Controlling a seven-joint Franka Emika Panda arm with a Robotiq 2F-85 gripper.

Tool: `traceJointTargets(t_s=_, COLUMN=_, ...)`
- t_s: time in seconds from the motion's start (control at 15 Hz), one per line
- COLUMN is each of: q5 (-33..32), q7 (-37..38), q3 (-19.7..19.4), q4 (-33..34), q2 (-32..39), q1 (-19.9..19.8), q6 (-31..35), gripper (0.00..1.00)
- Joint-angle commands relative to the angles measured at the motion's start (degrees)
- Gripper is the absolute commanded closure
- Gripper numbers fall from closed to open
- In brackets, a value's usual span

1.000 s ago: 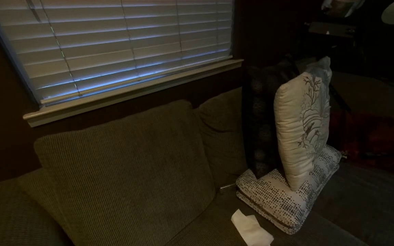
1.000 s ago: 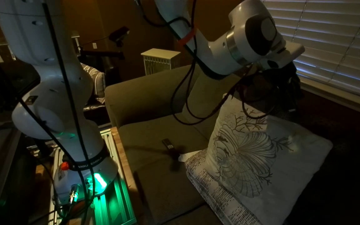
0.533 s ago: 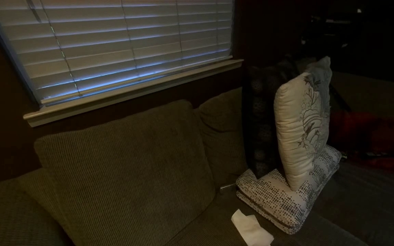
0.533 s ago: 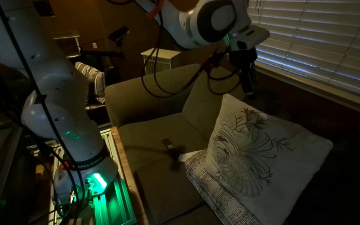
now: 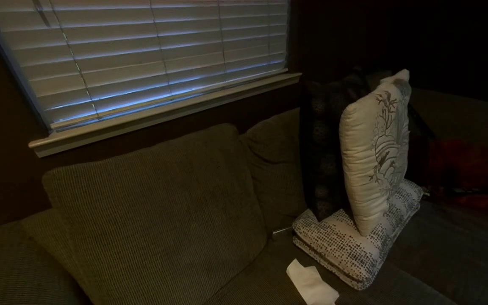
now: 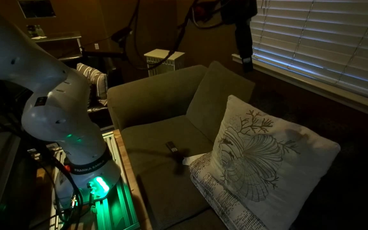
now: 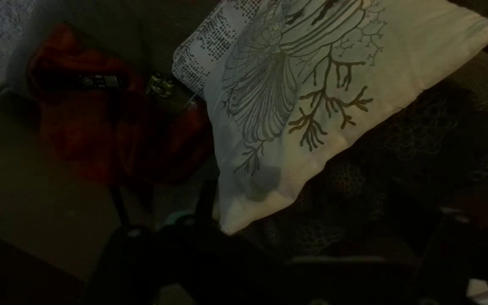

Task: Put the pillow on the stack of pillows

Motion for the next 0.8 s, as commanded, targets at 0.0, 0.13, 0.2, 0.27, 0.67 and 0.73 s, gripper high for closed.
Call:
traceJointTargets(t_s=0.0, q5=-0.88, q7=-4.11, q3=1.63, q4=1.55, q2=-1.93, q1=-2.39, q6=-3.98, gripper=0.00)
traceJointTargets(t_s=0.13, q5=-1.36, q7=-5.75, q3=2.01, q4=1.92, q2=-2.48, q1=-2.98, q6=-4.41, gripper=0.00)
traceJointTargets(t_s=0.2, q5=-1.42, q7=-7.09, q3=1.99, q4=1.97, q2=-2.65, q1=-3.11, q6=-4.12, gripper=0.00)
traceJointTargets(t_s=0.27, q5=-1.07, q7=-8.59, q3=1.89, q4=1.86, q2=-2.96, q1=-3.01, q6=-3.73, gripper=0.00)
traceJointTargets(t_s=0.67, q5=-0.57, q7=-14.13, q3=1.82, q4=1.53, q2=-4.64, q1=-2.59, q6=-3.67, gripper=0.00)
traceJointTargets(t_s=0.73, q5=-0.71, q7=-14.57, q3=1.96, q4=1.44, q2=-5.11, q1=-2.64, q6=-4.03, gripper=0.00)
